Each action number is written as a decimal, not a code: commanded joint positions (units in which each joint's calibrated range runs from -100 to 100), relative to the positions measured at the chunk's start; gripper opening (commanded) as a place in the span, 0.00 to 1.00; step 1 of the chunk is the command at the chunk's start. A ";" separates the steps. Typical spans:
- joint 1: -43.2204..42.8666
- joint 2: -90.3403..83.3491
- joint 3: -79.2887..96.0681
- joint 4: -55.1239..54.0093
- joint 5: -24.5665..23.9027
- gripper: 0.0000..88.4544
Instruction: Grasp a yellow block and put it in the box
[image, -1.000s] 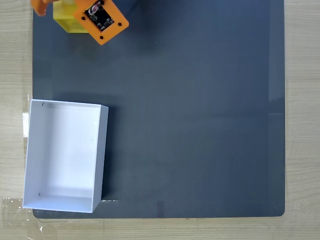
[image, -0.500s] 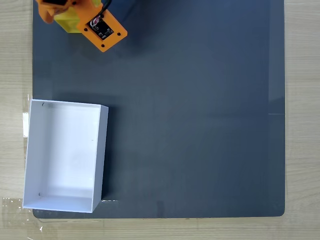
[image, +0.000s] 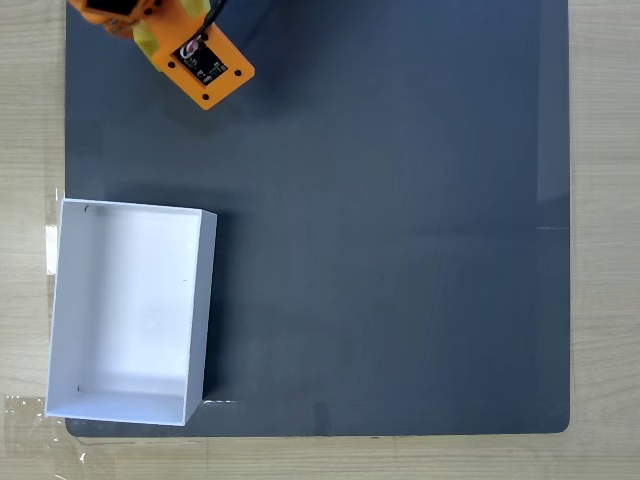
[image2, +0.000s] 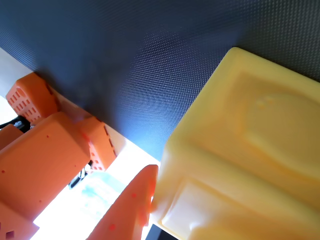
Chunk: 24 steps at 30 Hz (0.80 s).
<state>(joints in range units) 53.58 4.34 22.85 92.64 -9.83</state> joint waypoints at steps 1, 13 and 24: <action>-0.29 -0.27 -0.38 -0.50 0.07 0.37; -0.46 -0.70 -0.92 -0.24 0.07 0.37; -6.94 -7.65 -0.92 -0.06 0.12 0.37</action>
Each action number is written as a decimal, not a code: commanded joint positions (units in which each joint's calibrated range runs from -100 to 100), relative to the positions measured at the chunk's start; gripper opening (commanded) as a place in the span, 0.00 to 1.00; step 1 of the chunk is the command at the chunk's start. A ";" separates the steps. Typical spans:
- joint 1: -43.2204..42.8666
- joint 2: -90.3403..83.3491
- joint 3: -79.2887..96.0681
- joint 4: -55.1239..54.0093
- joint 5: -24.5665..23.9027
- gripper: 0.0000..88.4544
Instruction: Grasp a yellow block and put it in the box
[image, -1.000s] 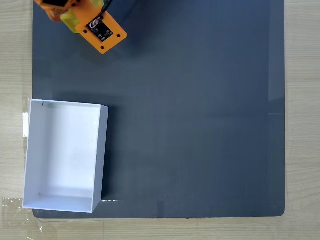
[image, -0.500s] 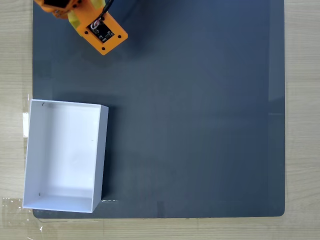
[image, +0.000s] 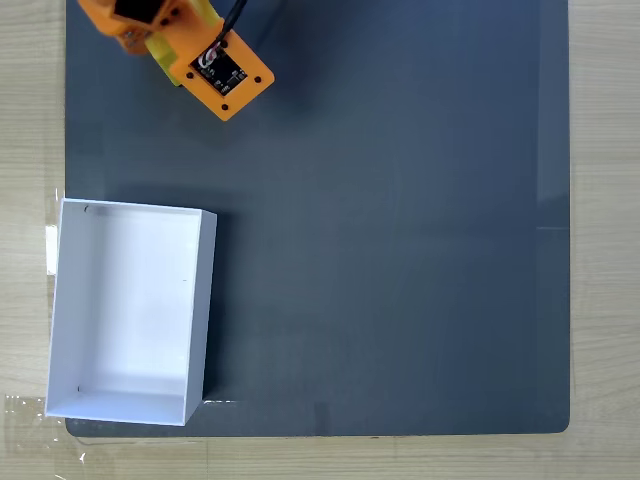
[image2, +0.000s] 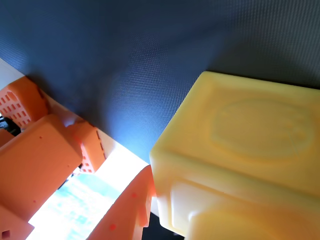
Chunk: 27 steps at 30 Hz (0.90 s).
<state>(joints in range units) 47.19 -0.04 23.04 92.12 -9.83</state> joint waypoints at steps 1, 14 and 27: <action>-0.98 -4.36 -1.37 0.37 0.12 0.37; -6.11 -13.01 -3.54 1.77 0.07 0.38; -3.00 -1.57 -4.54 7.18 0.01 0.62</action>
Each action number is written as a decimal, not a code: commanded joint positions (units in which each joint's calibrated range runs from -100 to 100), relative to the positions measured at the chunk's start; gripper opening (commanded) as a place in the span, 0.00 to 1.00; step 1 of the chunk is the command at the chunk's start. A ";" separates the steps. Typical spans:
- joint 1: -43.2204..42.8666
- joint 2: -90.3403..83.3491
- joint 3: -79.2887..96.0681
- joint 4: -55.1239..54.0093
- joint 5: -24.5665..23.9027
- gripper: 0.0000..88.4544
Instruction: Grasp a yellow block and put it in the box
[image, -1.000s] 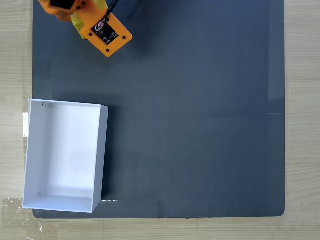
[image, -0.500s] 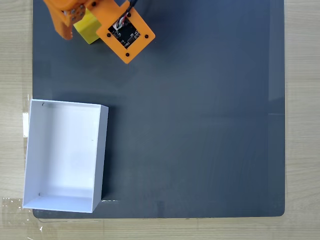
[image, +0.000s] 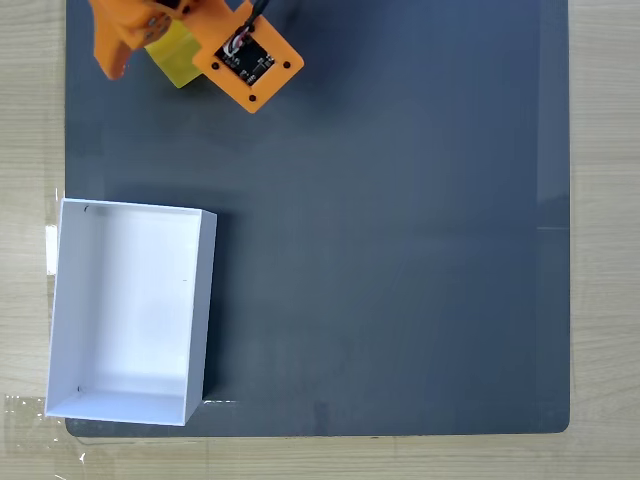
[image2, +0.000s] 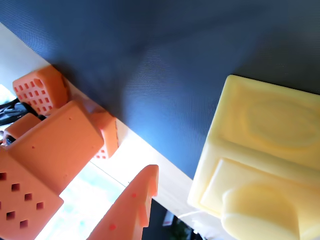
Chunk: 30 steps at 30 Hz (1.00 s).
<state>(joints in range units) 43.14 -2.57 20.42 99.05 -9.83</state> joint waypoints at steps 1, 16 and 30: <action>1.22 1.89 -2.01 0.17 0.01 0.62; 1.30 9.18 -2.01 -1.84 0.07 0.60; 1.30 9.01 -2.01 -3.85 0.07 0.12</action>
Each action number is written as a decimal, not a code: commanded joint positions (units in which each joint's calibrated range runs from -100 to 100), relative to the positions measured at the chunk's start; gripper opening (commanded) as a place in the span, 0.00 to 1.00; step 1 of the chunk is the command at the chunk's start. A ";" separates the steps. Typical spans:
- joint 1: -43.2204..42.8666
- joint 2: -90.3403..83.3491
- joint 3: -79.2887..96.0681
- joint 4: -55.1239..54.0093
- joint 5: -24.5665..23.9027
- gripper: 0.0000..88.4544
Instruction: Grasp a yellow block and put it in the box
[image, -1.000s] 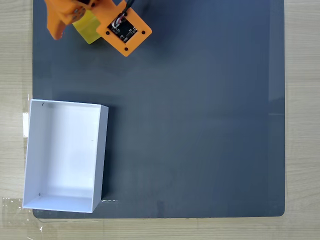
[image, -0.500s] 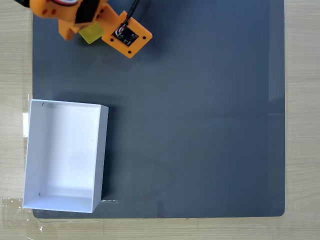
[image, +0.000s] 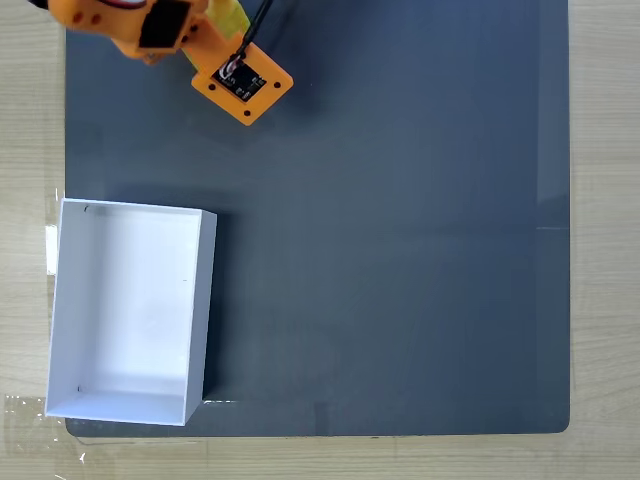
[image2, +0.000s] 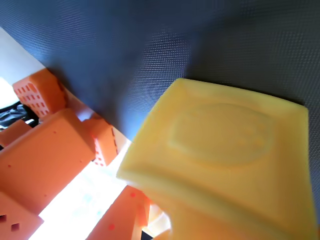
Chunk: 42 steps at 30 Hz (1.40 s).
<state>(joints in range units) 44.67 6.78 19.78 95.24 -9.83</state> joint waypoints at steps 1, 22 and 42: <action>-0.22 -0.34 -1.38 -0.04 0.07 0.12; -22.19 -30.51 -22.00 -2.05 0.12 0.12; -28.93 -53.73 -2.19 -41.58 9.35 0.12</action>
<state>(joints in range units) 15.52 -45.89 14.45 60.54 -1.74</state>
